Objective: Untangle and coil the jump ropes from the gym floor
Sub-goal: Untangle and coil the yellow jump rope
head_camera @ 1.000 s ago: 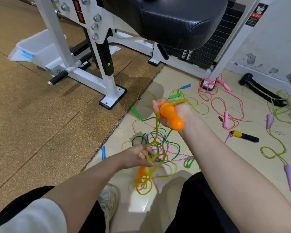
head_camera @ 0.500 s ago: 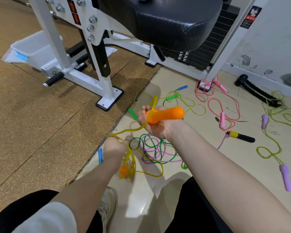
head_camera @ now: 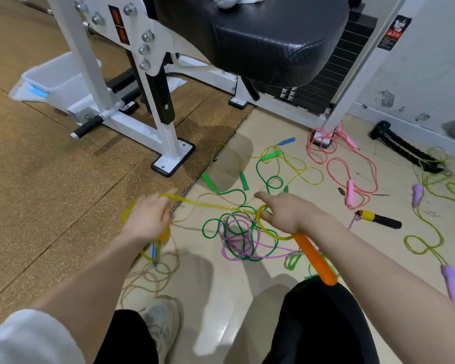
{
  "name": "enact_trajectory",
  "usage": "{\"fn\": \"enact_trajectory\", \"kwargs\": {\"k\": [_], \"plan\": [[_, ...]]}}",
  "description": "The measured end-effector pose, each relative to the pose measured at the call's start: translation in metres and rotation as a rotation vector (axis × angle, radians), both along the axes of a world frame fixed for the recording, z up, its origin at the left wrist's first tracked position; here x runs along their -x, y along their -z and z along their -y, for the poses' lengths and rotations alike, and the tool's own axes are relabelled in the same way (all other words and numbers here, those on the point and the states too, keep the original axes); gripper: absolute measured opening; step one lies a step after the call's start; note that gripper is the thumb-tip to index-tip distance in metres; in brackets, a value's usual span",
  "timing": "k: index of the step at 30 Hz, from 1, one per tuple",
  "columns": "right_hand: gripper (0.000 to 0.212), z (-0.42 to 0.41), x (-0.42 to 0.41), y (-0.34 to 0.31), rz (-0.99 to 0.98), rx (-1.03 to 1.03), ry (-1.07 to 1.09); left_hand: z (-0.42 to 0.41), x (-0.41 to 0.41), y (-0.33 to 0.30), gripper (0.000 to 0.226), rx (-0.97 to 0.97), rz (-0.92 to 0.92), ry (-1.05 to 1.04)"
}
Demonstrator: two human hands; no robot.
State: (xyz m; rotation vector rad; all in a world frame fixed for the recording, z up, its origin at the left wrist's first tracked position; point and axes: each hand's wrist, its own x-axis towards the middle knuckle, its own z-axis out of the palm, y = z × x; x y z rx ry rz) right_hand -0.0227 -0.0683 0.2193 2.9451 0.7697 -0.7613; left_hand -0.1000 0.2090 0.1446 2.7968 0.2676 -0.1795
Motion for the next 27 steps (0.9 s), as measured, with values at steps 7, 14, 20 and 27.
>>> {"fn": "enact_trajectory", "kwargs": {"k": [7, 14, 20, 27], "plan": [[0.081, -0.027, 0.006, 0.030, 0.082, -0.504, 0.143, 0.055, -0.019, -0.089, 0.028, 1.139, -0.164, -0.237], [0.043, -0.071, 0.065, 0.001, -0.209, -0.906, 0.205, 0.071, -0.017, -0.105, 0.025, 1.279, 0.032, -0.319], [0.018, -0.028, 0.033, 0.013, -0.186, -0.612, 0.028, 0.053, -0.027, -0.100, 0.020, 1.396, 0.268, -0.629], [0.045, 0.014, 0.027, 0.024, -0.674, -0.825, 0.370, 0.027, -0.031, -0.061, 0.032, 1.267, 0.325, -0.986]]}}
